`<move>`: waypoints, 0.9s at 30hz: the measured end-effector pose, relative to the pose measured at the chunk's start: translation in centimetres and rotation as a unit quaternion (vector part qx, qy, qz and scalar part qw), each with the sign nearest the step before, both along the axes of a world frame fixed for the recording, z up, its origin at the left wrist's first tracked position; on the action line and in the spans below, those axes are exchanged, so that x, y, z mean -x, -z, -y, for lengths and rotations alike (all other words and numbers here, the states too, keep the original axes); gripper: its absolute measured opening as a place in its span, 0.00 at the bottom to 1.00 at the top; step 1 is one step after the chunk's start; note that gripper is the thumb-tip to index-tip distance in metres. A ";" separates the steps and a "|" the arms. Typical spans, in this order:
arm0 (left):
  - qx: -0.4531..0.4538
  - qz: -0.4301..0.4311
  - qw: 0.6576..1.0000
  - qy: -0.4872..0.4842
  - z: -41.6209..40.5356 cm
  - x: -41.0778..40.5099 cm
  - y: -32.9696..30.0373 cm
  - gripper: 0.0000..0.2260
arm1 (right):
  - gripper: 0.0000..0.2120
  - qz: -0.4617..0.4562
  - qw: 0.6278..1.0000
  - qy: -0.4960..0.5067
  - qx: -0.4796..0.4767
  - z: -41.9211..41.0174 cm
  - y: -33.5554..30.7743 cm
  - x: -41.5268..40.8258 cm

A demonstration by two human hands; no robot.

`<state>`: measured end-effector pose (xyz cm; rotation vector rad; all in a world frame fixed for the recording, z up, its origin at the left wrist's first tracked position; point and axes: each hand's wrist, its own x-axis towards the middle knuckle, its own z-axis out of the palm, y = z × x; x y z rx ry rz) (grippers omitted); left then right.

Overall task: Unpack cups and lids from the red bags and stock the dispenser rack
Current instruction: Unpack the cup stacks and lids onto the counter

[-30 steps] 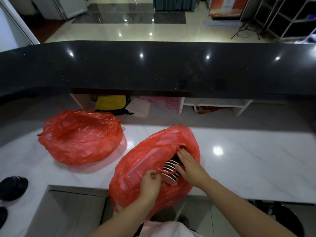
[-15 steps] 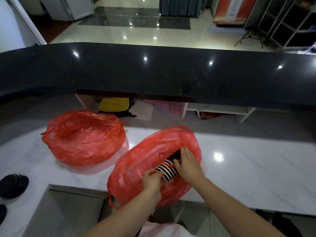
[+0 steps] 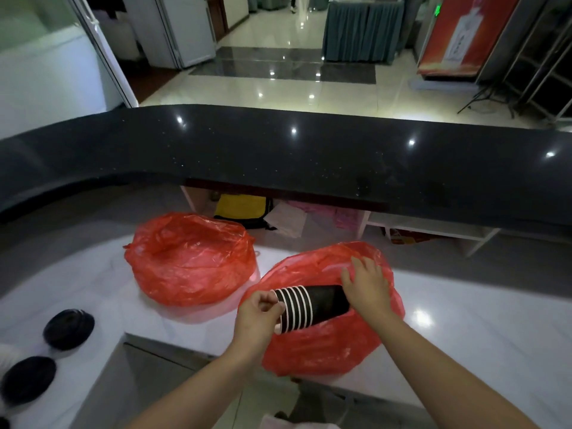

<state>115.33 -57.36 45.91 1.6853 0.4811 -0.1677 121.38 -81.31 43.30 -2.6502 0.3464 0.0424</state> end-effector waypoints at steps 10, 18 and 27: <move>0.069 0.098 0.985 -0.128 -4.5 -2.0 -3.3 0.07 | 0.24 0.131 0.976 -0.037 -0.172 -6.7 -6.1 -0.6; 0.231 0.063 0.958 -0.161 -8.2 -0.4 -3.6 0.08 | 0.36 -0.102 0.775 -0.029 -0.623 -15.3 -5.8 -0.7; -0.233 0.060 0.969 0.062 -16.8 9.0 -4.1 0.33 | 0.43 -0.126 0.841 -0.267 -0.453 -23.8 -5.2 2.8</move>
